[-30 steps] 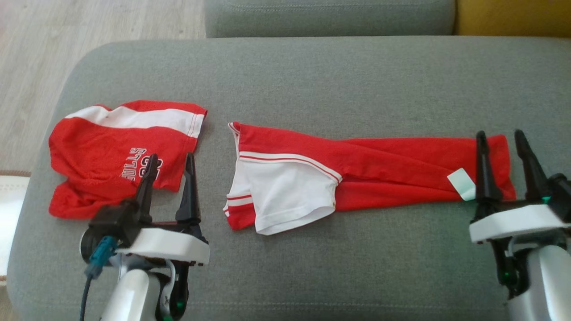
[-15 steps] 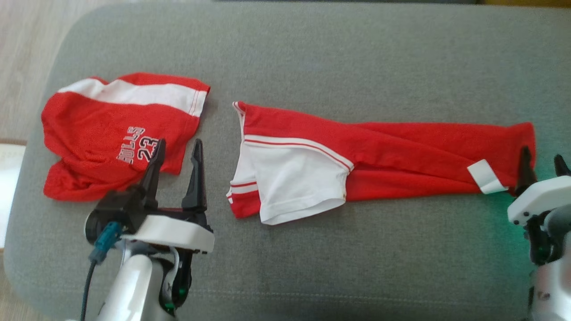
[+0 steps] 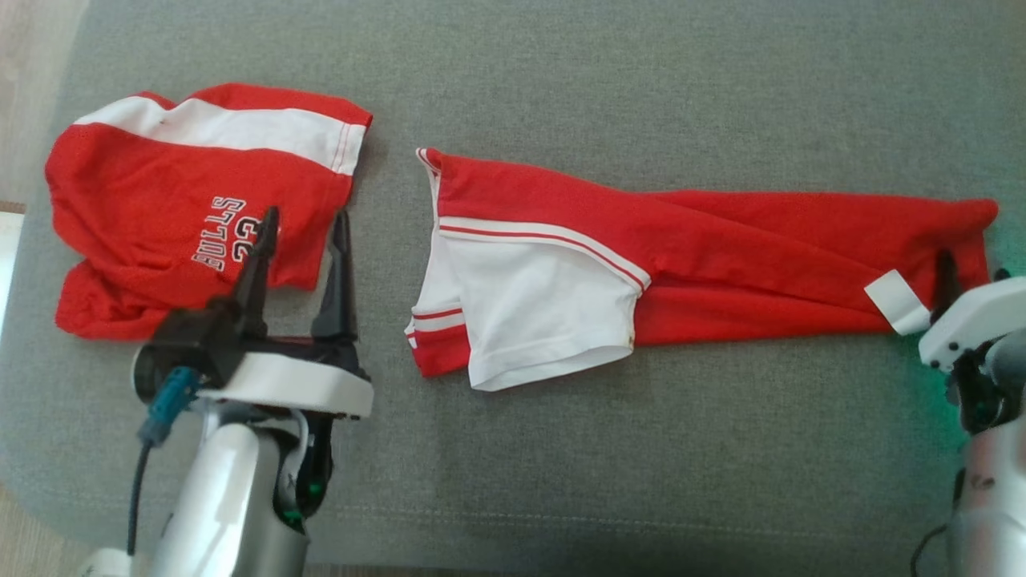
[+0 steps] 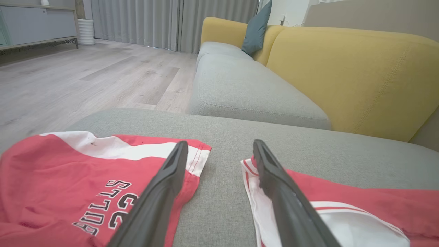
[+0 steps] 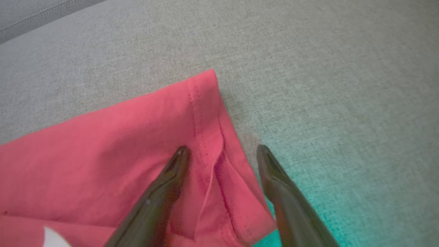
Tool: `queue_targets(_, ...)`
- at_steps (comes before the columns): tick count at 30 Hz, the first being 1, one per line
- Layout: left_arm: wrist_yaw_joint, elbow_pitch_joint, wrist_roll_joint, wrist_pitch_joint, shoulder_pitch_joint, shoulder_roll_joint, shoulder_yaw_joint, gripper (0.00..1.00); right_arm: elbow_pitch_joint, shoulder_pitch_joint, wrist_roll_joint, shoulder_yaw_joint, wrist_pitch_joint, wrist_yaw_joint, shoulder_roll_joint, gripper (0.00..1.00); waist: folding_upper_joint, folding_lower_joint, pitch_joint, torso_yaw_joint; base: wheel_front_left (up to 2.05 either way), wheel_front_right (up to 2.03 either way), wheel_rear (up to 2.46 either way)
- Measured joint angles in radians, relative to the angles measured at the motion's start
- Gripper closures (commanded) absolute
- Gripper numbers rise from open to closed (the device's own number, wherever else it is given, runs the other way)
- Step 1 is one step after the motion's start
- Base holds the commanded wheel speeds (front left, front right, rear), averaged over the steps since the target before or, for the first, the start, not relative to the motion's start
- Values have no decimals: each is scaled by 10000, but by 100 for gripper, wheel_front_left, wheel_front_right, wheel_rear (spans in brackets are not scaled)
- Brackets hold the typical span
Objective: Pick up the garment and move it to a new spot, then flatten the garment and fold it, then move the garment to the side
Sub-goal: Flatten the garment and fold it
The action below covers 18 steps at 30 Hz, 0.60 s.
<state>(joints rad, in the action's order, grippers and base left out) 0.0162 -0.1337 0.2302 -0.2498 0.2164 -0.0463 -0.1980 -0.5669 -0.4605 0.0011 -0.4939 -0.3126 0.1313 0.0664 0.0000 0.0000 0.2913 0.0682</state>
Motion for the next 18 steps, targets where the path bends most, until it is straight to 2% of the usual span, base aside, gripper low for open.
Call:
queue_targets(2, 0, 8, 0, 0, 60, 8, 130, 0, 12, -77, 4, -10, -138, 0, 6, 0, 0, 0, 67, -42, 0, 0, 0)
queue_targets(3, 0, 4, 0, 0, 95, 8, 173, 0, 13, -98, 21, -17, -167, 0, 6, 7, 0, 0, 87, -68, 0, 0, 0)
queue_targets(4, 0, 6, 0, 0, 131, 8, 192, 0, 17, -127, 90, -50, -224, 0, 6, 86, 0, 0, 97, -94, 0, 0, 0)
queue_targets(5, -2, 8, 0, 0, 158, 10, 205, 0, 13, -160, 148, -79, -236, 0, 4, 100, 0, 0, 101, -122, 0, 0, 0)
queue_targets(13, -75, 2, -90, 0, 170, 35, 322, 0, 159, -176, -146, -786, -211, 2, -25, 100, 0, 0, -66, -347, 0, 0, 0)
queue_targets(18, -75, 4, -90, 0, 168, 38, 318, 0, 640, -198, -1256, -1887, 370, 2, 113, 100, 0, 0, -232, -438, 0, 0, 0)
